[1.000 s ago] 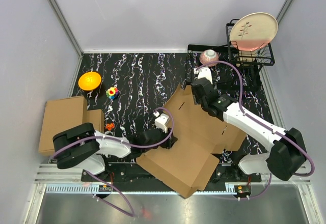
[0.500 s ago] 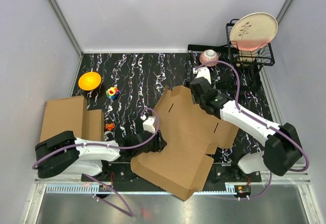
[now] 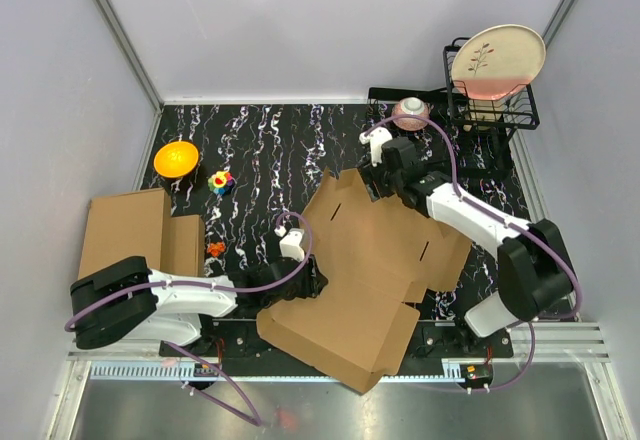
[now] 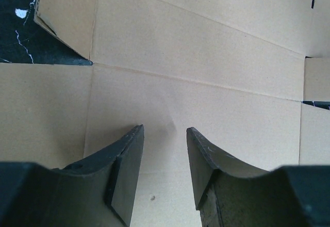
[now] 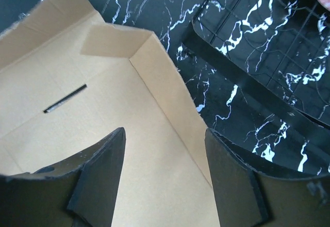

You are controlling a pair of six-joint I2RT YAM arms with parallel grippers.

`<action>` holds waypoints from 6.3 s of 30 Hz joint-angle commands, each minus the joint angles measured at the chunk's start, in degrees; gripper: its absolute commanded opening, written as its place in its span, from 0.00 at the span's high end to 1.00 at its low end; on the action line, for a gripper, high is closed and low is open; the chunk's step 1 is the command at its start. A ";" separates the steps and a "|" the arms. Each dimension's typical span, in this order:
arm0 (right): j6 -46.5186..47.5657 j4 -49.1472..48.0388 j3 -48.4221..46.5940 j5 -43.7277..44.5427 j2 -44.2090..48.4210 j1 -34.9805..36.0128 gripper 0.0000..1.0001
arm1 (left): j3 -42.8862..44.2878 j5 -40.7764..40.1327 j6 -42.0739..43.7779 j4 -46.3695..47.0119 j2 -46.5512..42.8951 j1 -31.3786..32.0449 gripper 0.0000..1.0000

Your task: Fold the paper box

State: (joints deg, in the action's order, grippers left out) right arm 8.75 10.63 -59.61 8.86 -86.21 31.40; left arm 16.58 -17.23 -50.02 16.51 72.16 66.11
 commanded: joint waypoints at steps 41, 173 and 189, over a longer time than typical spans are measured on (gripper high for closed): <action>5.31 2.11 -13.69 -19.59 -20.41 -8.81 0.69 | -2.25 -1.49 2.03 -10.80 3.51 1.48 0.53; 30.01 -11.07 14.44 47.74 14.06 35.31 1.00 | 10.49 17.67 29.19 78.94 29.35 -25.59 0.23; 30.18 -11.25 14.97 47.47 14.67 35.22 1.00 | 10.24 15.57 31.48 78.67 28.92 -25.59 1.00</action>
State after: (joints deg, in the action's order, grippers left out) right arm 40.71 -0.56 -44.03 57.58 -72.77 66.96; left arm 28.21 -0.78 -19.46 73.41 103.68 40.53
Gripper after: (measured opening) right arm 0.014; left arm 0.055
